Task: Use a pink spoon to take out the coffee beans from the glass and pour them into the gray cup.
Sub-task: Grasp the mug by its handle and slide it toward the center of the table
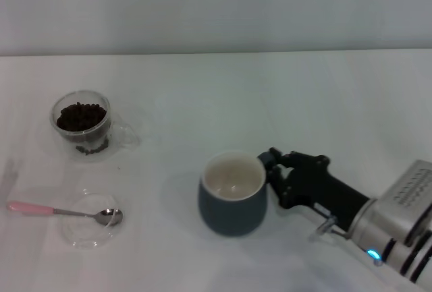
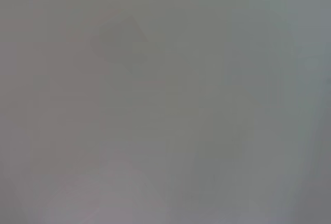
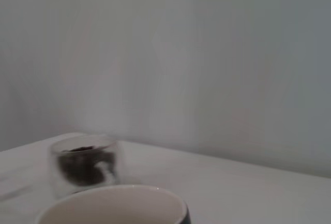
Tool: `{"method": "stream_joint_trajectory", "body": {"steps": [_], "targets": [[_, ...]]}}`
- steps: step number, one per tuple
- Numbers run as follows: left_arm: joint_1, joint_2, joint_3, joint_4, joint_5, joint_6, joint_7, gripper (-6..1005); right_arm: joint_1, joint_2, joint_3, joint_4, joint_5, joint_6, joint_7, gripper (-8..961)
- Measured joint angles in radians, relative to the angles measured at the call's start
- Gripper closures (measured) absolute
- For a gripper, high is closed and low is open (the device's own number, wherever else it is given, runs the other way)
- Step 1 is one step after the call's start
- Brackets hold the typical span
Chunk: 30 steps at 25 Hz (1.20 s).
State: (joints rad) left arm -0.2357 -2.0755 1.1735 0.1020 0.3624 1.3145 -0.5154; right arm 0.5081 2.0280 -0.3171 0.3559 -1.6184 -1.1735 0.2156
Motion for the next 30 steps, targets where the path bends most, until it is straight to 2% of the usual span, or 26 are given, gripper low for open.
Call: {"method": "stream_joint_trajectory", "body": {"steps": [4,5,9,25,29,30], "targets": [[-0.002,0.000,0.001,0.000,0.000,0.000,0.000,109,0.020,0.000,0.044,0.021,-0.083,0.044,0.000,792],[-0.002,0.000,0.001,0.000,0.000,0.000,0.000,108,0.018,0.000,0.087,0.026,-0.133,0.064,-0.001,792],[-0.001,0.000,0.002,-0.001,0.000,0.000,0.000,108,0.013,0.000,0.120,0.026,-0.169,0.074,-0.001,794],[-0.002,-0.003,0.002,0.006,0.002,0.002,-0.028,108,0.012,0.000,0.123,0.020,-0.201,0.111,-0.003,788],[-0.002,-0.003,0.001,0.007,0.000,0.002,-0.028,109,0.004,-0.007,0.116,0.018,-0.202,0.105,-0.003,780],[-0.002,-0.003,0.002,0.007,0.000,0.002,-0.028,109,-0.001,-0.008,0.115,0.014,-0.203,0.101,-0.001,734]]}}
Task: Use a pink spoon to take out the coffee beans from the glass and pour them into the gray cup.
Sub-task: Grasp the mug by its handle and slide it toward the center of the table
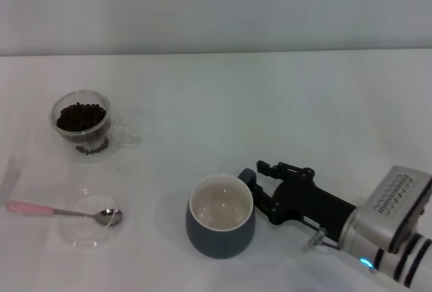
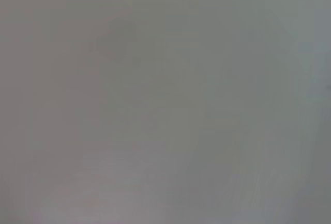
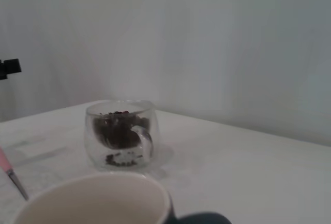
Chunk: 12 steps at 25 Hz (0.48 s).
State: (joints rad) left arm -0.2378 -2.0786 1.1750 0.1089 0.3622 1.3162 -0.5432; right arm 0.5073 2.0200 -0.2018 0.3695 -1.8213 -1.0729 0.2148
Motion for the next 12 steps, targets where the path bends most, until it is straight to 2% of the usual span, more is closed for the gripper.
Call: {"method": "stream_joint_trajectory", "body": {"steps": [9,12], "targets": [[0.003,0.000,-0.004,-0.004,0.000,0.028,-0.013,109,-0.055,-0.012,-0.032,-0.058,-0.038,-0.086,0.066,327],[0.001,0.001,-0.006,-0.004,0.000,0.039,-0.022,109,-0.090,-0.012,-0.054,-0.112,-0.047,-0.128,0.132,327]]}}
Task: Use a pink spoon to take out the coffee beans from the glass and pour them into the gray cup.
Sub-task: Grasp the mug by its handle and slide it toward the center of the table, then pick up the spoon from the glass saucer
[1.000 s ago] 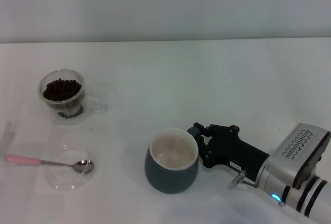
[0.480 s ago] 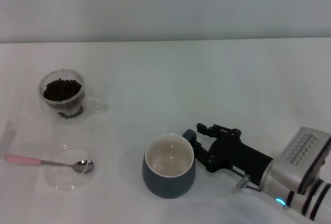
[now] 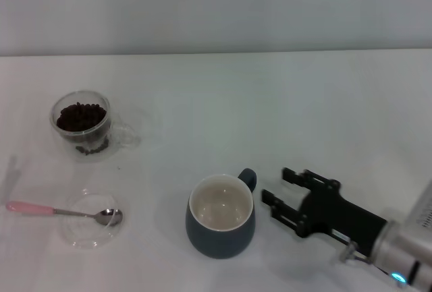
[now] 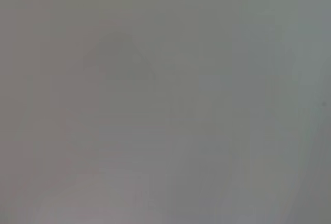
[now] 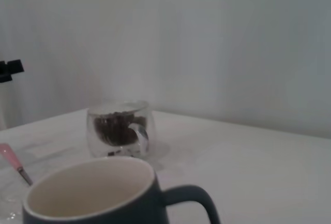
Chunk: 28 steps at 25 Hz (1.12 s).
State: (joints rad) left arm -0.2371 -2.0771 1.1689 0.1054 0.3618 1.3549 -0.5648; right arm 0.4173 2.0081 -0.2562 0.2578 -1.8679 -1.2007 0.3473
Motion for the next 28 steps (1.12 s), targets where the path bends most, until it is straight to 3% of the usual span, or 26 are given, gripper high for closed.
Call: {"method": "stream_joint_trajectory", "body": {"steps": [10,18,23,28], "targets": [[0.018,0.002,0.000,-0.002,0.000,0.015,-0.010,109,-0.112,-0.003,0.018,-0.137,0.015,-0.084,0.088,328],[0.128,0.002,0.003,-0.005,0.000,0.098,-0.049,108,-0.116,-0.002,0.086,-0.197,0.154,-0.084,0.092,327],[0.193,0.004,0.001,-0.014,0.000,0.120,-0.249,108,-0.108,0.000,0.131,-0.212,0.255,-0.112,0.080,333],[0.189,0.007,0.019,-0.077,0.015,0.118,-0.450,108,-0.097,0.002,0.170,-0.226,0.298,-0.146,0.070,337]]}}
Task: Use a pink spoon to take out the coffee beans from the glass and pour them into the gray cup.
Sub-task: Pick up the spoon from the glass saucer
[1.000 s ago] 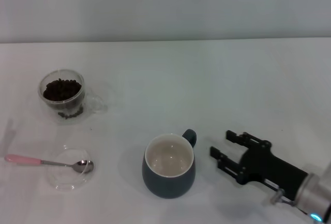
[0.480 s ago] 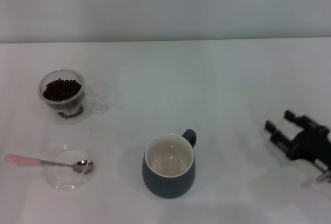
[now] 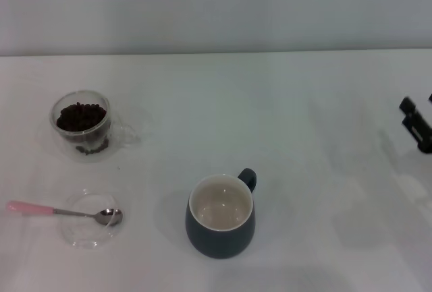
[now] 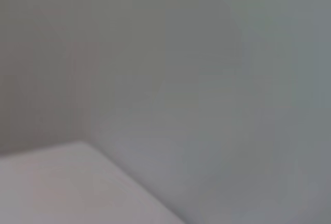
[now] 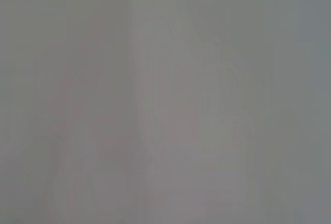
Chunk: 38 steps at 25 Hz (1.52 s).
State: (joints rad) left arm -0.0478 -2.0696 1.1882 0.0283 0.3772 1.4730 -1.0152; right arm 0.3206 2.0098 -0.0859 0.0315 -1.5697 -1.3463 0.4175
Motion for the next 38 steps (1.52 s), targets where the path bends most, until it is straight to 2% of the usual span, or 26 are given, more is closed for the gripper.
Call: {"method": "stream_joint_trajectory", "body": {"steps": [4,9,22,38], "targets": [[-0.024,0.003,0.043,-0.019,0.010,-0.009,-0.066,108,0.022,0.001,0.040,-0.002,0.002,-0.015,-0.028,337],[-0.082,0.015,0.158,-0.026,0.011,-0.066,-0.153,109,0.048,0.001,0.046,-0.004,0.003,-0.017,-0.038,337],[-0.153,0.005,0.170,-0.032,0.074,-0.097,-0.160,109,0.053,0.001,0.048,0.005,0.004,-0.012,-0.043,337],[-0.173,0.001,0.181,-0.026,0.118,-0.141,-0.163,108,0.054,0.001,0.042,0.015,0.001,-0.019,-0.043,336]]}}
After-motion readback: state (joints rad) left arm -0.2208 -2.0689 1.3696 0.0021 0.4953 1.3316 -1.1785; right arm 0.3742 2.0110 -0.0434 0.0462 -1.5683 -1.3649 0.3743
